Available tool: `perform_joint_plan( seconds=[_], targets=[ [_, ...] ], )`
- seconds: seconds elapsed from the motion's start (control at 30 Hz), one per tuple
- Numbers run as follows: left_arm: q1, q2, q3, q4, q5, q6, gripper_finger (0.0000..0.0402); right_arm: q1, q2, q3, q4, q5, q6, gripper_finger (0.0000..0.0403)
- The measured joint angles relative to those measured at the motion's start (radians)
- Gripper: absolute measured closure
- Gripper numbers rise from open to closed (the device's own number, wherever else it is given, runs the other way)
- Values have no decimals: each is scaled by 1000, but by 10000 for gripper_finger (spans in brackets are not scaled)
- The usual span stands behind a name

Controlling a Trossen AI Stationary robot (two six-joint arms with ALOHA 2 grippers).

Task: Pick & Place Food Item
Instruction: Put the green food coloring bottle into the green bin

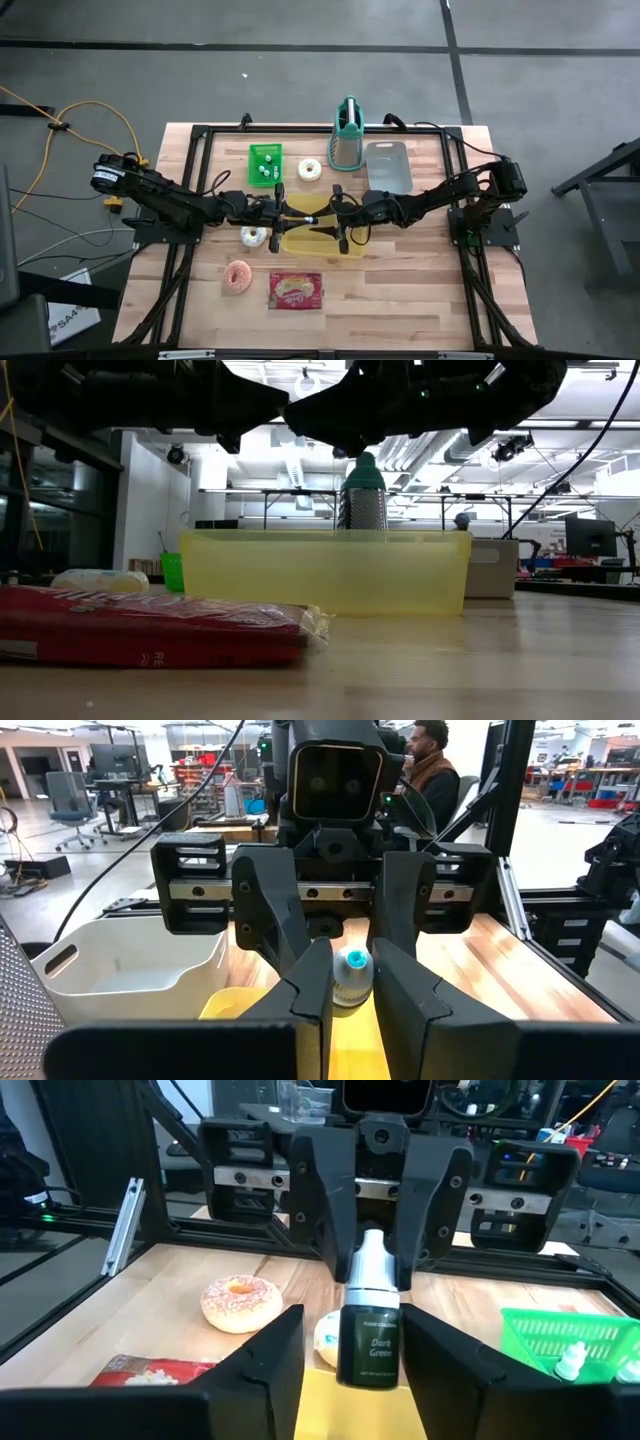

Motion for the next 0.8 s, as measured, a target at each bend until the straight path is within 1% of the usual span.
perform_joint_plan(
  seconds=[0.13,0.27,0.47,0.63,0.8],
  targets=[
    [0,0,0,1,0,-1,358,0,0,1,-19,9,2,244],
    [0,0,0,2,0,-2,358,0,0,1,-57,71,2,238],
    [0,-12,0,-10,-4,-5,358,0,0,1,-129,115,10,231],
    [0,-76,0,-102,-94,-17,358,4,0,1,-150,116,13,225],
    [2,-173,0,-261,-200,-38,358,10,0,1,-150,115,13,223]
  ],
)
